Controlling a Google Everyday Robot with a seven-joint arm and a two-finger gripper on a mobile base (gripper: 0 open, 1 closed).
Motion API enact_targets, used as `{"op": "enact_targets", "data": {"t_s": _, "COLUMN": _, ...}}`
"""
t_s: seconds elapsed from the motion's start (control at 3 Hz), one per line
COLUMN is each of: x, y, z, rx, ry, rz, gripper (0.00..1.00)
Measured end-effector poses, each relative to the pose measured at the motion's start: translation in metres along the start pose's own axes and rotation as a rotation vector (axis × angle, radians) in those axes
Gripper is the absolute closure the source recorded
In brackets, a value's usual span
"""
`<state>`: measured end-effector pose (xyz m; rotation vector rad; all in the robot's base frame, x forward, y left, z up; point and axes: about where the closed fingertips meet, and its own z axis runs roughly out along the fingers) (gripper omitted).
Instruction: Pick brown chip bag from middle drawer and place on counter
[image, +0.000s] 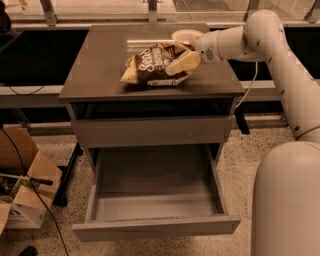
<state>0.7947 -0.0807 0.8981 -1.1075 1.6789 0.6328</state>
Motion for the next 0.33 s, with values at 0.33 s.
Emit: {"op": "enact_targets", "data": {"t_s": 0.33, "x": 0.0, "y": 0.0, "z": 0.0, "rx": 0.0, "ry": 0.0, "rz": 0.0, "gripper": 0.0}}
